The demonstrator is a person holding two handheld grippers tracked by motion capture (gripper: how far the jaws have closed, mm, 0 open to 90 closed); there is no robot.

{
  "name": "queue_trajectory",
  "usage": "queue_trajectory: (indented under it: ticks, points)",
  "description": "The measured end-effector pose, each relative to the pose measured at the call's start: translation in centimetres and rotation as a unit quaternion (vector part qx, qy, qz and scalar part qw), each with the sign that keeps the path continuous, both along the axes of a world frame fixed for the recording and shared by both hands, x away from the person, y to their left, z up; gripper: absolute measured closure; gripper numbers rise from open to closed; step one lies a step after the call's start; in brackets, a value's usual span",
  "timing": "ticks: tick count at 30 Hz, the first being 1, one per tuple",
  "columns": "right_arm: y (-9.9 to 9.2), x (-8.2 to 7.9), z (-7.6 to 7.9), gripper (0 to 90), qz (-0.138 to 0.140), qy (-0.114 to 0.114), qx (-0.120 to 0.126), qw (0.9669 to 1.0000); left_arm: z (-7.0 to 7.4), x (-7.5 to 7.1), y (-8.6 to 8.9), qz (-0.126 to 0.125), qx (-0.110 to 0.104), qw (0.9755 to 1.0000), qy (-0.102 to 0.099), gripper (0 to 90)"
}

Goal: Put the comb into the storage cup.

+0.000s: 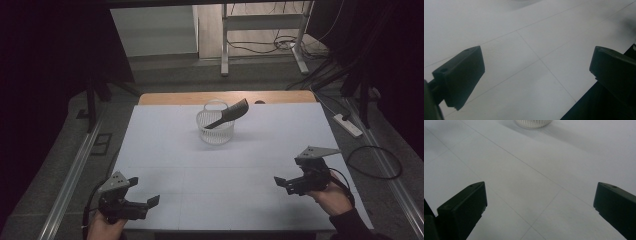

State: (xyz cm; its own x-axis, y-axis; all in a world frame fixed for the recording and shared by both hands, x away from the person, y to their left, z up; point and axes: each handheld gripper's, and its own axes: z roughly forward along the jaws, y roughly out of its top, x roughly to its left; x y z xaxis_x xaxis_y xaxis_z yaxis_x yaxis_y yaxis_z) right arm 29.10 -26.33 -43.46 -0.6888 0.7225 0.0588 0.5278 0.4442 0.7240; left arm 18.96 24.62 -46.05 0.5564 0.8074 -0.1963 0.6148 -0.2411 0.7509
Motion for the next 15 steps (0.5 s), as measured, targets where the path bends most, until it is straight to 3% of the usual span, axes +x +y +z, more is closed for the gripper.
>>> queue_trajectory:
  ticks: [6,15]
  points:
    - [-0.5,-0.5,-0.2,0.0,-0.005,0.0,-0.001,1.0,0.1,-0.1,0.0,0.007,0.013,0.9999,-0.006,0.8]
    - [-1.7,-1.2,-0.5,0.0,-0.014,0.0,-0.009,0.9999,0.0,-0.1,0.1,0.008,0.013,0.9999,-0.004,0.7]
